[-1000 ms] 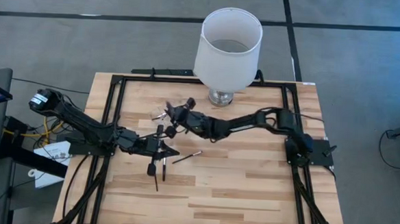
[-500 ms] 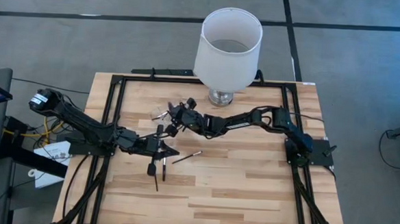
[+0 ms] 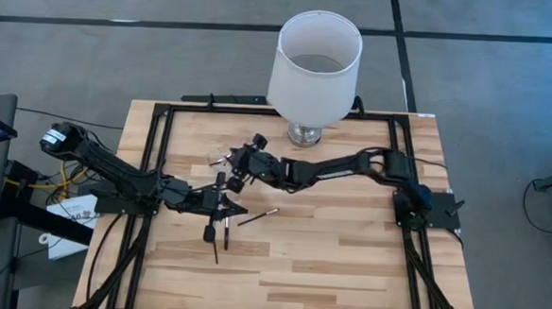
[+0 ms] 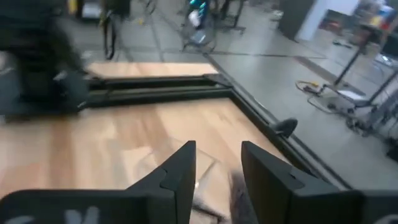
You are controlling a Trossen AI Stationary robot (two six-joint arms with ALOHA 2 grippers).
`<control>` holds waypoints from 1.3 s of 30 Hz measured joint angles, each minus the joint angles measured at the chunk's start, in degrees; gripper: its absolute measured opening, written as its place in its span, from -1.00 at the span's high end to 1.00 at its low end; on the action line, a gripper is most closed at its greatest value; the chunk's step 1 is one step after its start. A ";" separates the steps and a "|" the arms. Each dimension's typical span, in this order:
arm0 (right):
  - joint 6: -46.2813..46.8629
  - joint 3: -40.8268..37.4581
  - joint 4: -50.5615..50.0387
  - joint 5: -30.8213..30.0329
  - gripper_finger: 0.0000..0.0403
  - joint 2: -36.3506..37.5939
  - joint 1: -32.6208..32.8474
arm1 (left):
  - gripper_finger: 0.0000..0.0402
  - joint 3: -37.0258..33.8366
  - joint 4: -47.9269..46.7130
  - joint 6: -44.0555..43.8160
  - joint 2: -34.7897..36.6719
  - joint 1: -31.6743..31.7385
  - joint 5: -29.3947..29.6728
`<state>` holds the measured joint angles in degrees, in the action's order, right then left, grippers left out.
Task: Put items in baskets/containers
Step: Put the black highlighter brush into the transparent organizer, then put the black eyeshadow brush into the transparent organizer
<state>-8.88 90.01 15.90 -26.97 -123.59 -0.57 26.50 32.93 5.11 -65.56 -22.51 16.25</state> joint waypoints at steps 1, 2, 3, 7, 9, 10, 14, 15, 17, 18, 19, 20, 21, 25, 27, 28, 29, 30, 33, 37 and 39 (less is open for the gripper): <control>-0.53 0.58 -3.11 -0.01 0.39 1.80 0.62 | 0.97 0.00 -0.18 -0.02 0.00 -0.14 0.02; -0.91 0.89 -7.13 -0.39 0.38 4.05 1.28 | 0.97 0.00 -0.51 -0.07 0.00 -0.30 0.02; -1.46 1.04 -12.09 -1.68 0.38 6.68 2.01 | 0.97 -0.03 -0.75 -0.44 0.00 -0.48 0.00; -2.82 1.47 -28.64 -9.18 0.40 17.63 5.09 | 0.97 -0.04 -0.86 -1.05 0.00 -1.27 -0.02; -3.61 1.52 -33.78 -11.16 0.41 23.83 7.34 | 0.97 -0.04 -0.98 -1.05 0.00 -1.42 0.00; -3.64 1.51 -36.12 -11.59 0.42 27.03 8.68 | 0.97 -0.04 -0.99 -1.05 0.00 -1.42 0.07; -0.68 1.62 -46.92 -9.55 0.42 37.48 13.27 | 0.97 -0.04 -1.03 -1.05 0.31 -0.91 10.35; 2.43 1.39 -50.72 -7.13 0.41 39.50 13.88 | 0.97 -0.04 -0.95 -1.05 0.60 -0.57 13.84; 7.87 -2.13 -55.36 -1.49 0.41 43.35 14.46 | 0.97 -0.04 -1.28 -1.05 1.49 0.14 17.87; 9.05 -5.52 -54.90 0.96 0.41 44.74 14.46 | 0.97 -0.04 -1.79 -1.05 2.03 0.63 17.84; 8.95 -9.72 -52.34 2.65 0.41 45.96 14.41 | 0.97 -0.04 -2.49 -1.08 2.54 1.02 17.31; 8.31 -14.74 -48.15 4.03 0.41 46.81 14.27 | 0.96 -0.04 -2.68 -1.10 2.79 1.51 15.79; 7.53 -20.21 -42.01 5.13 0.41 47.10 14.06 | 0.95 -0.04 -2.79 -1.17 2.95 1.87 14.26; 1.50 -39.83 -10.10 16.52 0.42 45.14 12.00 | 0.80 -0.04 -3.79 -3.26 2.97 3.44 11.21; -0.13 -46.66 5.81 24.79 0.42 41.64 10.85 | 0.69 -0.04 -5.63 -4.81 2.95 4.19 11.13; -0.10 -49.20 12.80 27.72 0.42 39.44 10.40 | 0.63 -0.04 -6.20 -5.74 2.95 4.49 11.13; 0.42 -51.11 18.49 29.42 0.42 37.22 9.99 | 0.57 -0.04 -6.76 -6.80 2.95 4.80 11.13; 1.17 -52.28 23.48 30.01 0.42 34.87 9.65 | 0.52 -0.04 -7.24 -7.51 2.88 5.05 11.13; 2.82 -53.37 30.73 29.98 0.42 27.84 8.18 | 0.39 -0.04 -7.59 -8.40 2.17 5.86 11.10; 5.79 -52.04 36.15 30.02 0.42 17.33 6.20 | 0.32 -0.04 -7.58 -9.48 1.10 6.84 11.10; 5.81 -50.43 38.09 30.11 0.42 12.98 5.42 | 0.31 -0.04 -7.43 -10.40 0.51 6.98 11.10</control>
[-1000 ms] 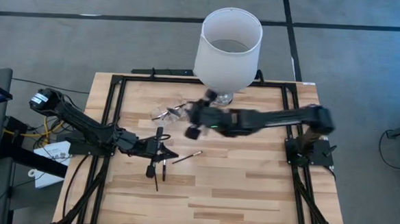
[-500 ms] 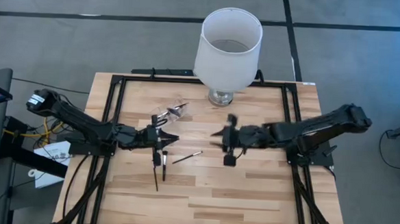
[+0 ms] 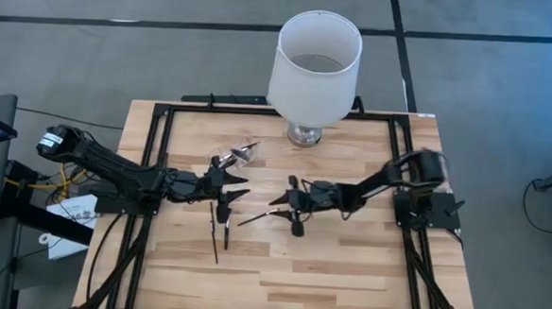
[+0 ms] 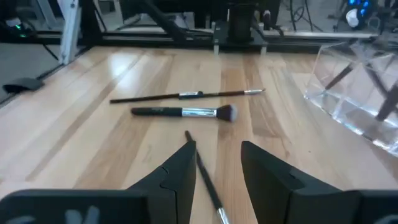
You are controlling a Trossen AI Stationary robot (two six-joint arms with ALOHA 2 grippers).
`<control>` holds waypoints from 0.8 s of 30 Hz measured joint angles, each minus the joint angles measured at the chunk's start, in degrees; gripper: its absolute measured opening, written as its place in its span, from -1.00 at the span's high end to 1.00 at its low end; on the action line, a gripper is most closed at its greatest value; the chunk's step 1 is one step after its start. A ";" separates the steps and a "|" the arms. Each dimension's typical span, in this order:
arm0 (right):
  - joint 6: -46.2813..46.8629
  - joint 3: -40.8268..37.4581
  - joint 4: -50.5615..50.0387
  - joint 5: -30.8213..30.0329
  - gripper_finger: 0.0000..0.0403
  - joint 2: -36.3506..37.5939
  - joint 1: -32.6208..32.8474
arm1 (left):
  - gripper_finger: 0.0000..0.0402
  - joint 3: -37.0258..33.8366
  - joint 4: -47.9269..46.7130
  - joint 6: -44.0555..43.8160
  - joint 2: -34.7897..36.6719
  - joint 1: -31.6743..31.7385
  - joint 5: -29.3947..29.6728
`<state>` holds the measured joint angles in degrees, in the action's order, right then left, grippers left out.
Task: Put items in baskets/containers
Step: Put the black eyeshadow brush into the transparent organizer
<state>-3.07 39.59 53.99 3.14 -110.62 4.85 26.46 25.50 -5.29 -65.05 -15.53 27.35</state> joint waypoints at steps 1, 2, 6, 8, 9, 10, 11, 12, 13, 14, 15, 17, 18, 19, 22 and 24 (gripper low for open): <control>0.04 0.47 -0.38 0.43 0.42 -2.02 -0.32 | 0.32 0.00 -0.06 -0.11 -0.23 0.17 0.00; 0.06 1.05 -0.87 1.47 0.42 -3.99 -0.65 | 0.32 0.00 -0.01 -0.15 -0.47 0.22 -0.02; -0.27 3.69 2.56 7.65 0.42 -10.02 -2.10 | 0.35 0.00 0.00 -0.16 -1.07 0.22 -0.02; -0.28 4.52 4.25 8.39 0.42 -12.62 -2.71 | 0.36 0.00 -0.08 -0.16 -1.08 0.22 -0.02; -0.24 4.90 4.65 8.98 0.42 -13.54 -2.98 | 0.36 0.02 -0.01 -0.16 -1.08 0.22 -0.02; -0.01 5.09 4.82 10.09 0.42 -14.19 -3.42 | 0.37 0.02 -0.05 -0.16 -1.08 0.22 -0.02; 0.04 5.73 5.00 11.06 0.42 -14.87 -3.73 | 0.37 0.02 -0.09 -0.16 -1.08 0.22 -0.02; 0.01 6.09 5.21 11.64 0.42 -15.47 -4.05 | 0.38 0.02 -0.09 -0.16 -1.08 0.22 -0.02; -0.22 6.03 5.57 11.91 0.42 -16.17 -4.33 | 0.38 0.02 -0.09 -0.16 -1.08 0.22 -0.02; -0.72 6.16 6.14 12.32 0.42 -16.87 -4.63 | 0.38 0.02 -0.13 -0.16 -1.08 0.22 -0.02; -1.73 6.31 6.37 12.59 0.42 -17.40 -4.82 | 0.38 0.02 -0.19 -0.16 -1.08 0.22 -0.02; -4.09 6.37 6.40 12.59 0.43 -18.49 -4.99 | 0.38 0.02 -0.18 -0.16 -1.08 0.22 -0.02; -4.55 6.35 6.31 12.59 0.44 -18.69 -4.99 | 0.38 0.02 -0.18 -0.16 -1.08 0.22 -0.04; -4.57 6.32 6.05 12.61 0.46 -18.85 -4.99 | 0.38 0.02 -0.20 -0.16 -1.08 0.22 -0.35; -4.55 6.35 5.56 12.59 0.60 -19.16 -5.01 | 0.41 0.02 -0.20 -1.11 -1.08 0.22 -4.65; -4.50 6.39 5.55 12.29 0.74 -19.25 -5.01 | 0.43 0.08 0.02 -3.49 -1.89 0.20 -7.64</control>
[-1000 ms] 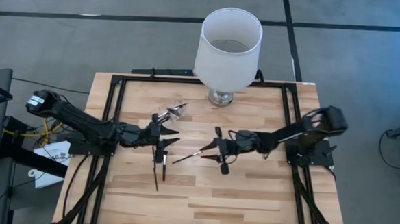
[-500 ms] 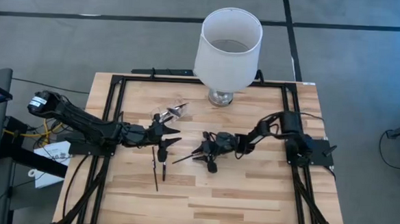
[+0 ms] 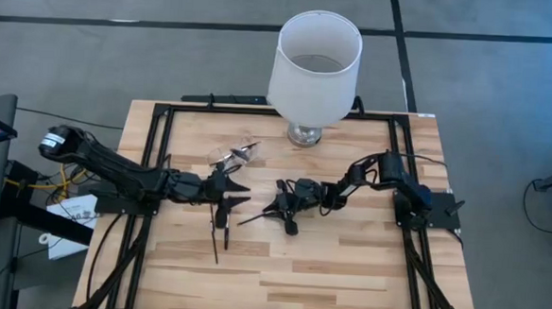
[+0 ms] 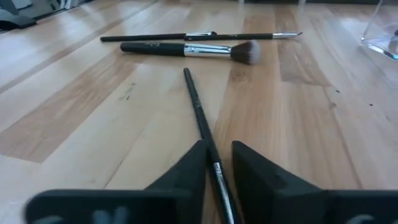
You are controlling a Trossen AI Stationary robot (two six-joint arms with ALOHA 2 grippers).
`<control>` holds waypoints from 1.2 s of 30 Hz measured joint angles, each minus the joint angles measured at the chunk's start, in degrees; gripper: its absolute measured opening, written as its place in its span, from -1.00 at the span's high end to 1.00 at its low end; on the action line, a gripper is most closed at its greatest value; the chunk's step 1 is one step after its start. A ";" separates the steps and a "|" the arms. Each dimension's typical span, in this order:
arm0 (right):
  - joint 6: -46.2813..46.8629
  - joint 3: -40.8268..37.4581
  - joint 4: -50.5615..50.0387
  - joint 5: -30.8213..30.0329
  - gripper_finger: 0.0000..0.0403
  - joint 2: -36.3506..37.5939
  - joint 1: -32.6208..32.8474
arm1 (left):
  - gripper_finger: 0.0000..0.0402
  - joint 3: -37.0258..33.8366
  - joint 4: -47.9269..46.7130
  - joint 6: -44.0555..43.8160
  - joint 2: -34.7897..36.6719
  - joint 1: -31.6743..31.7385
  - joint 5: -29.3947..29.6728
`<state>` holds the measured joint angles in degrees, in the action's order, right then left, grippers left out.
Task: Put items in baskets/containers
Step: Put the black eyeshadow brush into the transparent organizer
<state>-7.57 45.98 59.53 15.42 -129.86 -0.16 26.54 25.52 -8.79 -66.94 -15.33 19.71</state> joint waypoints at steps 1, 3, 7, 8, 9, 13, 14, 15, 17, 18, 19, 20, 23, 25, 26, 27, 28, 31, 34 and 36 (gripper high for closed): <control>0.02 0.00 -0.05 -0.03 0.82 0.08 -0.05 | 0.44 0.01 -0.07 -1.20 -0.86 0.00 -0.90; 0.07 0.06 -0.38 0.41 0.94 0.24 -0.09 | 0.47 0.01 0.15 -4.43 -3.92 0.00 -2.54; 1.35 0.72 -0.65 1.07 0.89 0.24 -0.10 | 0.50 -0.01 0.67 -11.34 -13.75 0.00 -4.62; 1.47 0.88 -0.75 1.30 0.89 0.24 -0.09 | 0.51 -0.04 0.66 -12.09 -16.08 0.00 -4.70; 1.50 0.98 -0.81 1.91 0.90 0.24 -0.09 | 0.51 -0.04 0.80 -12.65 -18.13 0.00 -4.68; 2.05 1.09 -1.41 2.25 0.96 1.40 -0.07 | 0.48 -0.04 1.11 -13.14 -24.04 0.02 -4.66; 2.12 1.09 -1.73 2.19 0.95 1.92 -0.07 | 0.47 -0.04 1.22 -13.15 -24.94 0.01 -4.66; 2.29 1.09 -2.54 2.00 0.93 2.57 0.00 | 0.45 -0.04 1.47 -13.10 -25.65 0.04 -4.61; 3.07 0.90 -3.55 2.14 0.92 3.86 0.16 | 0.40 -0.01 2.03 -12.81 -26.56 0.32 -3.97; 3.13 0.85 -4.56 2.48 0.92 4.60 0.30 | 0.37 -0.01 1.97 -12.80 -26.69 0.49 -3.62; 3.06 0.85 -5.31 2.58 0.93 5.39 0.55 | 0.35 -0.01 2.08 -12.78 -26.78 0.70 -3.48; 2.68 0.86 -6.24 2.59 0.95 6.28 0.77 | 0.32 -0.01 2.45 -12.76 -26.90 0.93 -3.46; 1.27 0.90 -7.92 0.29 0.97 8.17 1.67 | 0.27 -0.01 3.60 -12.75 -26.91 0.95 -4.10; 1.11 0.90 -8.29 -1.23 0.94 8.90 2.21 | 0.25 -0.01 5.37 -12.75 -26.91 0.94 -5.74; 1.10 0.90 -8.29 -1.43 0.93 9.24 2.42 | 0.25 -0.01 5.94 -12.75 -26.91 0.94 -6.32; 1.00 0.90 -8.57 -1.70 0.92 9.57 2.45 | 0.25 -0.01 6.41 -12.75 -26.91 0.94 -6.74; 0.50 0.90 -8.72 -1.88 0.92 9.77 2.44 | 0.25 -0.01 6.81 -12.75 -26.91 0.94 -7.02; -0.25 0.96 -9.68 -1.93 0.96 9.86 2.40 | 0.27 -0.01 7.78 -12.98 -26.91 0.94 -7.63; -0.35 0.97 -9.94 -2.08 0.97 9.88 2.38 | 0.30 -0.01 8.04 -13.32 -26.89 0.94 -7.68; -0.39 0.98 -9.63 -2.08 0.95 9.88 2.39 | 0.31 -0.01 8.02 -14.40 -26.89 0.94 -7.68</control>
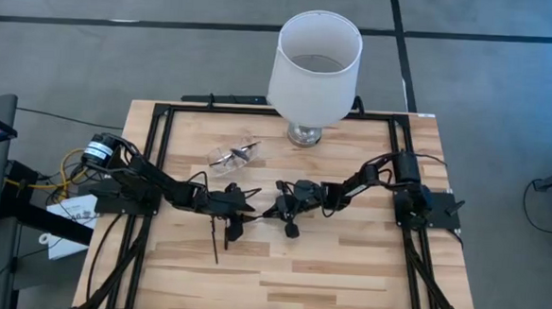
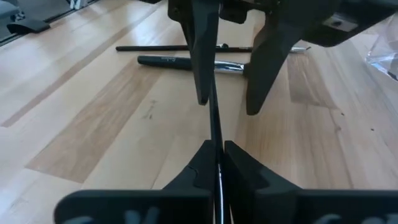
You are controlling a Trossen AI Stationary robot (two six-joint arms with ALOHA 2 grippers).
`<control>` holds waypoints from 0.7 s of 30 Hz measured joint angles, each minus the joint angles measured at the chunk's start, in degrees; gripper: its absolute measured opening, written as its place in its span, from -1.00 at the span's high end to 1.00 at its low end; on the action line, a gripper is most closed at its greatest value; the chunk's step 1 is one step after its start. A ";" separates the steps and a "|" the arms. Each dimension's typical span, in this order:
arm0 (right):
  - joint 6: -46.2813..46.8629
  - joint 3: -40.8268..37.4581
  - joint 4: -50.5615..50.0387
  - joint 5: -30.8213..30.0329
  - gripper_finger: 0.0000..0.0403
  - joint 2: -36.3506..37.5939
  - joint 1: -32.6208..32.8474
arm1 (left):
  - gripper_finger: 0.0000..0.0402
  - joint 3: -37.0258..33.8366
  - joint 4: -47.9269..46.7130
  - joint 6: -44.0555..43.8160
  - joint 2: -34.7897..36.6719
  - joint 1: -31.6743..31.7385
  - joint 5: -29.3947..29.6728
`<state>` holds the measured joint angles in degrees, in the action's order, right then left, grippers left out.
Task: Put items in baskets/containers
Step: Put the black eyeshadow brush into the transparent organizer
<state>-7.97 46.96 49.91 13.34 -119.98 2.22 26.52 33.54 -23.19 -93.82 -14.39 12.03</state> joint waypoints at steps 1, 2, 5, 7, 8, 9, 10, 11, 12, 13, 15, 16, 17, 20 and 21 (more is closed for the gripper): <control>0.00 0.00 0.52 0.00 0.94 0.00 -0.01 | 0.31 0.00 -0.02 -0.10 0.00 0.00 0.00; 0.00 0.00 1.13 0.00 0.93 0.00 -0.01 | 0.32 0.00 -0.02 -0.14 0.00 0.00 0.00; 0.00 0.02 1.53 0.01 0.94 0.04 -0.01 | 0.32 0.00 -0.02 -0.23 0.00 0.00 0.01; -0.02 0.02 1.63 0.00 0.96 0.04 -0.01 | 0.32 0.00 -0.02 -0.24 0.00 0.00 0.00; -0.02 0.02 1.86 0.00 0.97 0.05 -0.01 | 0.32 0.00 -0.02 -0.25 0.00 0.00 0.00; -0.02 0.02 1.97 0.00 0.98 0.07 -0.01 | 0.32 0.00 -0.02 -0.25 0.00 0.00 0.02; -0.02 0.02 1.97 -0.03 0.97 0.07 -0.01 | 0.32 0.00 -0.02 -0.25 0.00 0.00 0.02; 0.00 0.02 1.97 -0.37 0.96 0.07 -0.01 | 0.32 0.00 -0.04 -0.24 0.00 0.00 0.02; -0.02 0.02 1.97 -1.07 0.95 0.07 0.01 | 0.32 0.00 -0.04 -0.25 0.00 0.00 0.02; -0.02 0.02 1.97 -1.68 0.94 0.07 0.02 | 0.32 0.00 -0.04 -0.25 0.00 0.00 0.00; -0.02 0.02 1.99 -1.79 0.92 0.09 0.02 | 0.32 0.00 -0.04 -0.24 0.00 0.00 0.02; -0.02 0.02 1.99 -1.79 0.93 0.09 0.02 | 0.32 0.00 -0.04 -0.23 0.00 0.00 0.02; -0.02 0.02 1.99 -1.80 0.93 0.09 0.02 | 0.32 0.00 -0.05 -0.23 0.00 0.00 0.02; -0.02 0.02 2.04 -1.81 0.97 0.09 0.02 | 0.37 0.00 -0.07 -0.23 0.00 0.03 -0.90; -0.02 0.02 2.30 -1.81 0.98 0.09 0.02 | 0.40 0.00 -0.08 -0.23 0.00 0.15 -1.97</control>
<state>-7.99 46.98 52.20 11.53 -119.90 2.24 26.52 33.46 -23.42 -93.82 -14.24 10.07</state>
